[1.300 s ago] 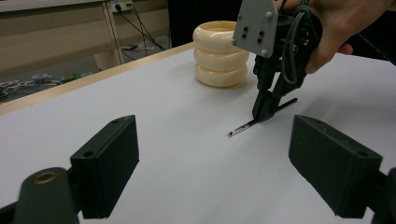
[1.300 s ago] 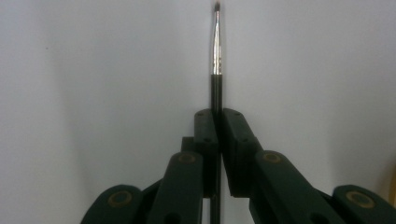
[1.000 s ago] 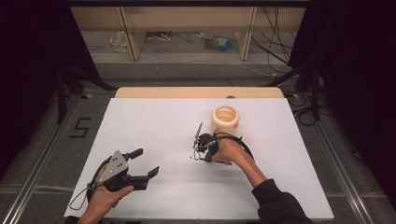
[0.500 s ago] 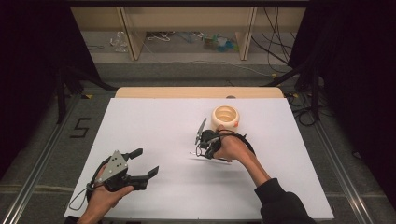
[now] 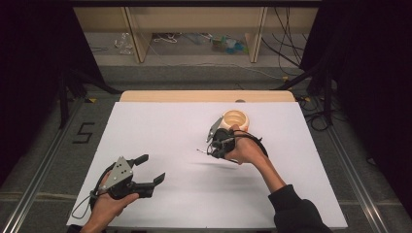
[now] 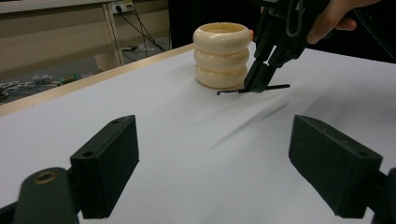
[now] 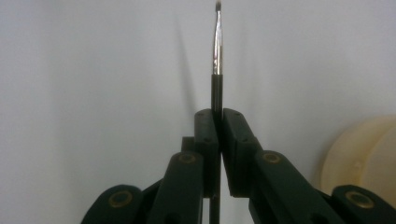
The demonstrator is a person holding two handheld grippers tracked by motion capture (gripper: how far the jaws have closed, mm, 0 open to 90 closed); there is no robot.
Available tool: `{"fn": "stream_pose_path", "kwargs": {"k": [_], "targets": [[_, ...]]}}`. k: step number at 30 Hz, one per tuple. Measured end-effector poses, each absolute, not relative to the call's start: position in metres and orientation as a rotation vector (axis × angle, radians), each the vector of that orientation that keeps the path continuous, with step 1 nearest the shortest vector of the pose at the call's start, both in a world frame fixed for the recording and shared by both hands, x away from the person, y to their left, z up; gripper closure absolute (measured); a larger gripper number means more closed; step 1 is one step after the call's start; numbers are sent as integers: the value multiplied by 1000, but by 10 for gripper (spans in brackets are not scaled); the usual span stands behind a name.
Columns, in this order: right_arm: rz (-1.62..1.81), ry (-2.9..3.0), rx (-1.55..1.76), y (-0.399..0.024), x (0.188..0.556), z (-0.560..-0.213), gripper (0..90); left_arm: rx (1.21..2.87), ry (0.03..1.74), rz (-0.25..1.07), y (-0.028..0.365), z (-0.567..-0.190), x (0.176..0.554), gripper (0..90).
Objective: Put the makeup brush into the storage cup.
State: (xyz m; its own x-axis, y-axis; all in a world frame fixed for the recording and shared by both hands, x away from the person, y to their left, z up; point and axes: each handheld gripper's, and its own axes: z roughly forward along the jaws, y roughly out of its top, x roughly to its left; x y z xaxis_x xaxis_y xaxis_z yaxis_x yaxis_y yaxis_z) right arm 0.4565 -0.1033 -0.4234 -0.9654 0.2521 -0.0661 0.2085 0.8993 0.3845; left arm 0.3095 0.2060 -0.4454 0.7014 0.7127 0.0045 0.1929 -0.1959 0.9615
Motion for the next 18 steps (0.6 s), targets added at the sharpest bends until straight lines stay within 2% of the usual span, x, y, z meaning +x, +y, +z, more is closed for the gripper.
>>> {"fn": "stream_pose_path", "kwargs": {"k": [18], "targets": [[949, 2742, 414, -120, 463, -402, 854, 1743, 724, 555, 206, -446, 309, 160]]}}
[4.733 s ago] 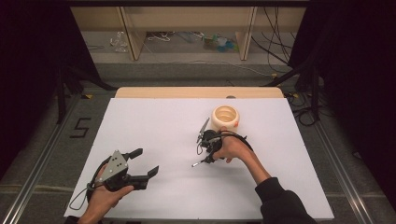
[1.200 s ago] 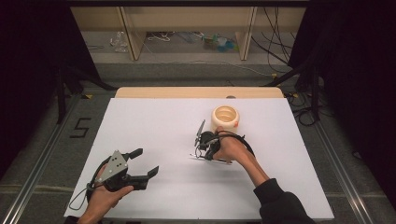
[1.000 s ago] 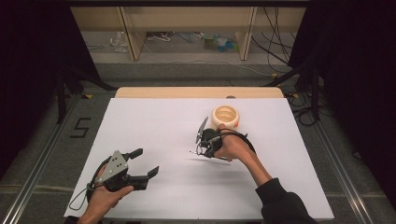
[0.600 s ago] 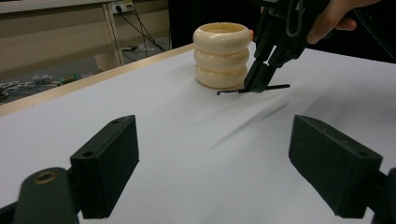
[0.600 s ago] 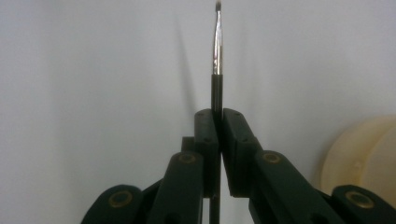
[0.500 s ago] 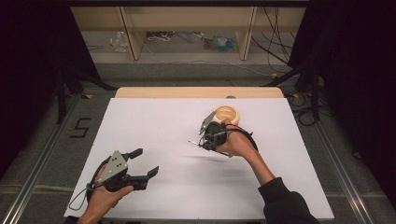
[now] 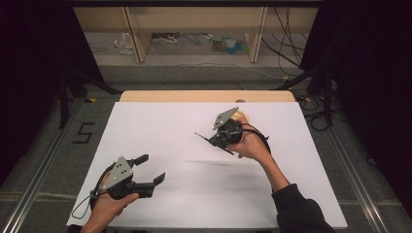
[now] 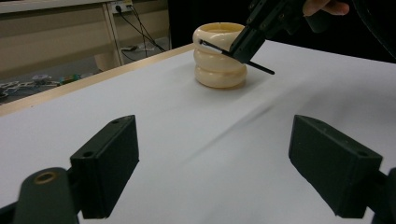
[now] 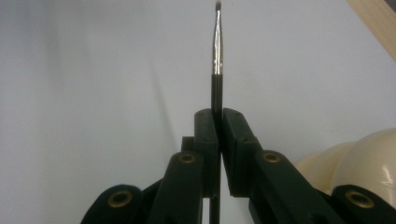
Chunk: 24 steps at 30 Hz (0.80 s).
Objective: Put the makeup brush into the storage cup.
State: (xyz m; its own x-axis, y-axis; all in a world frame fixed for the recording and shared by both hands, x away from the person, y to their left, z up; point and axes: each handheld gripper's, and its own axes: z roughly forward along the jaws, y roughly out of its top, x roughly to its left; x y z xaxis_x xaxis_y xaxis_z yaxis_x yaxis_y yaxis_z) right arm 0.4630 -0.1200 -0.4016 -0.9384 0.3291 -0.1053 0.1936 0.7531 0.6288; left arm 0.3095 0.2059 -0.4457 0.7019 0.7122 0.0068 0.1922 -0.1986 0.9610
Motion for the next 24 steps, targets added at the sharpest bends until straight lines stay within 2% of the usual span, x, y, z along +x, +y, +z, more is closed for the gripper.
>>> {"fn": "stream_pose_path", "kwargs": {"k": [24], "targets": [[1293, 2496, 513, -137, 468, -379, 855, 1742, 730, 551, 205, -446, 310, 160]]}}
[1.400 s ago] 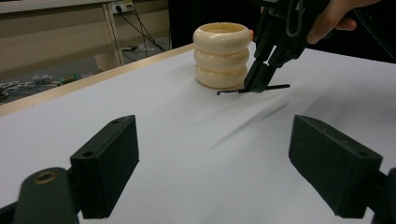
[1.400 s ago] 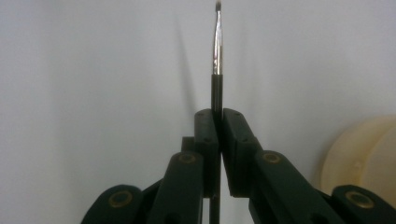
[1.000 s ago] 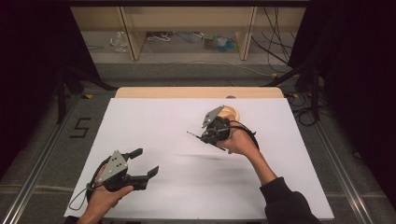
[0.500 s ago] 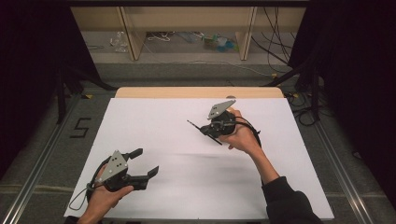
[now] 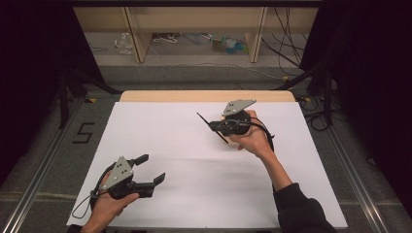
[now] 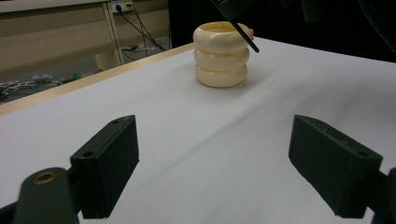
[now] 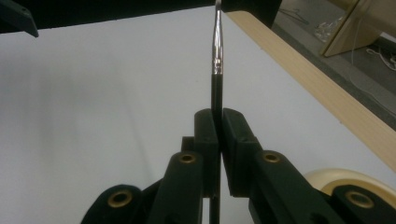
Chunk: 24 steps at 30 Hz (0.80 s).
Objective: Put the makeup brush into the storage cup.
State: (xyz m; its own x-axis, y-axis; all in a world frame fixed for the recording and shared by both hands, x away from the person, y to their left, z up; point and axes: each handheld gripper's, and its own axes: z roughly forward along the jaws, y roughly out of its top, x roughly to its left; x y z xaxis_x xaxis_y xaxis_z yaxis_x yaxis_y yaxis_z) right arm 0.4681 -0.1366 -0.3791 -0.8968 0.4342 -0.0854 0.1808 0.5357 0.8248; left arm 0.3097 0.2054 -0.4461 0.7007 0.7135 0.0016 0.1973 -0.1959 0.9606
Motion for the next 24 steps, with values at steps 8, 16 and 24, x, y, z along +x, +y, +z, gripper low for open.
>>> {"fn": "stream_pose_path", "kwargs": {"k": [8, 16, 24], "targets": [[1338, 2432, 538, -143, 469, -369, 855, 1745, 726, 555, 206, -446, 310, 160], [1404, 2315, 588, -157, 472, -360, 855, 1749, 729, 553, 206, -446, 310, 160], [1431, 2280, 630, -167, 474, -357, 855, 1745, 726, 556, 206, -446, 310, 160]]}}
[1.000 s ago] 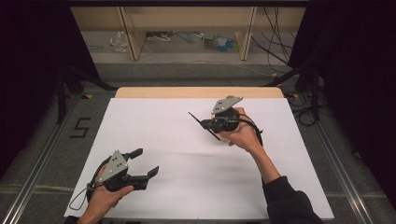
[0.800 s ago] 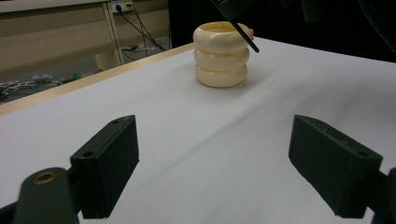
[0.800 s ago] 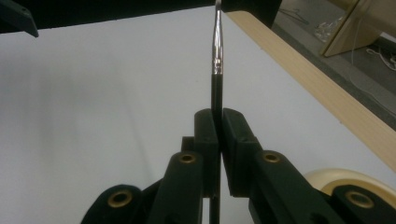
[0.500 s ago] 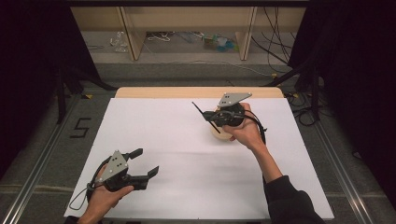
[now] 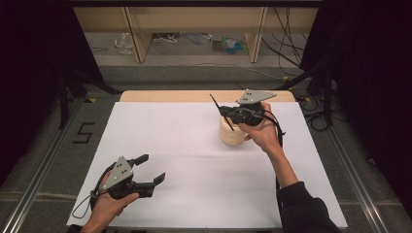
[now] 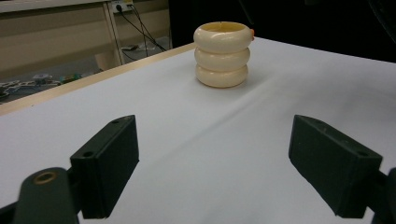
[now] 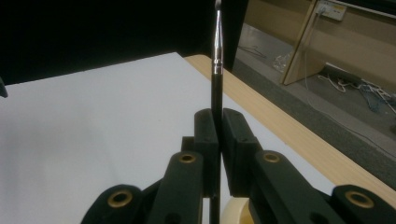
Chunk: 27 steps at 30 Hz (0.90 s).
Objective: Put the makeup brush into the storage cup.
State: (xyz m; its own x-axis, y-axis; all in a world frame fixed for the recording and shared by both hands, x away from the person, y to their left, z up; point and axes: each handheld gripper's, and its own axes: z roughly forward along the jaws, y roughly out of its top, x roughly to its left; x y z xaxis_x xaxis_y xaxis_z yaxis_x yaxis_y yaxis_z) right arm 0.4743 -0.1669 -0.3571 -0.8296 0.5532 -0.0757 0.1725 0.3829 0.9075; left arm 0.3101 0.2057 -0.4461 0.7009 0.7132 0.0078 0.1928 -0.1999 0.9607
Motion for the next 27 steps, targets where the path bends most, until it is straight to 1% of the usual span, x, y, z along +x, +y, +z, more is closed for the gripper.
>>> {"fn": "stream_pose_path", "kwargs": {"k": [9, 27], "targets": [[1464, 2204, 662, -179, 480, -354, 855, 1742, 733, 555, 206, -446, 310, 160], [1499, 2072, 720, -192, 493, -358, 855, 1747, 731, 556, 206, -447, 310, 160]]}}
